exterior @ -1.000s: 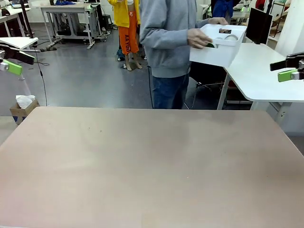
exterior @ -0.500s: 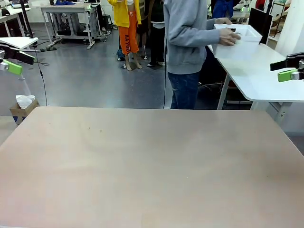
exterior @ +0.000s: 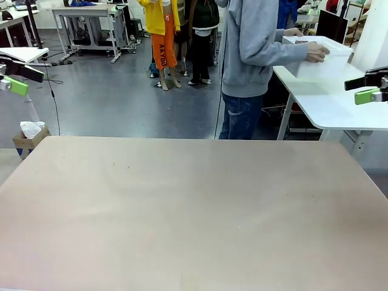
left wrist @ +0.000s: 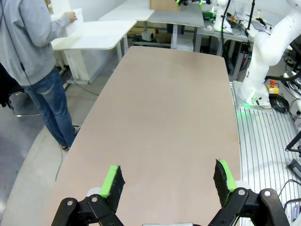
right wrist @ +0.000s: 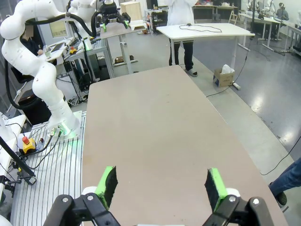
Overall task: Stack the cups and store them in the basket.
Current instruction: Place the stack of Reusable plastic cups into the Pantry Basket.
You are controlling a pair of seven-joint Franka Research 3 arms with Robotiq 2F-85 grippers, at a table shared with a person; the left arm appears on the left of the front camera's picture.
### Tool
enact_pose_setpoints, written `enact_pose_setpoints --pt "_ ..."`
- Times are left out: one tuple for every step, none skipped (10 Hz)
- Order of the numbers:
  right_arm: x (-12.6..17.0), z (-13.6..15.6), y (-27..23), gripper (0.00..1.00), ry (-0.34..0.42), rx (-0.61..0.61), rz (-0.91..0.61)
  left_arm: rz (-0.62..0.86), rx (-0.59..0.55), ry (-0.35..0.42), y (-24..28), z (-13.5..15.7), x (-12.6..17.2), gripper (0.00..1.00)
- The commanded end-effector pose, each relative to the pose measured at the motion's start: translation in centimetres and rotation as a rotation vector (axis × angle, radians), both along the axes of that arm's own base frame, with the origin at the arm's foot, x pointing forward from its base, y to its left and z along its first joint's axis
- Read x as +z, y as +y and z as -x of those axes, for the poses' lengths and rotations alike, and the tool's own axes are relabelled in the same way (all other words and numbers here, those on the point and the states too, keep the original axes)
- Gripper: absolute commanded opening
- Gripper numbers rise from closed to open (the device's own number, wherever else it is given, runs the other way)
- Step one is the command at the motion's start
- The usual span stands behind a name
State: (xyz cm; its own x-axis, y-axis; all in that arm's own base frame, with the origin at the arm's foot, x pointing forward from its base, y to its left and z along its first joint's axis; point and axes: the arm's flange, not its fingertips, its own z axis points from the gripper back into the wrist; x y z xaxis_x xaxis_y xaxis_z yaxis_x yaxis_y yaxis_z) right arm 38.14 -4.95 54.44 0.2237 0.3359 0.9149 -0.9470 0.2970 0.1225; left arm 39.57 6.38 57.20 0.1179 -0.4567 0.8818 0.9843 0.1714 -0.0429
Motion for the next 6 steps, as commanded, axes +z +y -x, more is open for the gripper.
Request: enact_pose_setpoints --pt "0.26 0.27 0.17 1.00 0.011 -0.011 -0.006 0.018 0.004 0.007 0.01 0.14 0.32 1.00" --pt "0.26 0.27 0.17 1.00 0.011 -0.011 -0.006 0.018 0.004 0.007 0.01 0.14 0.32 1.00" --pt "0.26 0.27 0.17 1.00 0.011 -0.011 -0.006 0.018 0.004 0.007 0.01 0.14 0.32 1.00" --pt "0.26 0.27 0.17 1.00 0.011 -0.011 -0.006 0.018 0.004 0.007 0.01 0.14 0.32 1.00" --pt "0.26 0.27 0.17 1.00 0.011 -0.011 -0.006 0.018 0.004 0.007 0.01 0.14 0.32 1.00" --pt "0.26 0.27 0.17 1.00 0.011 -0.011 -0.006 0.018 0.004 0.007 0.01 0.14 0.32 1.00"
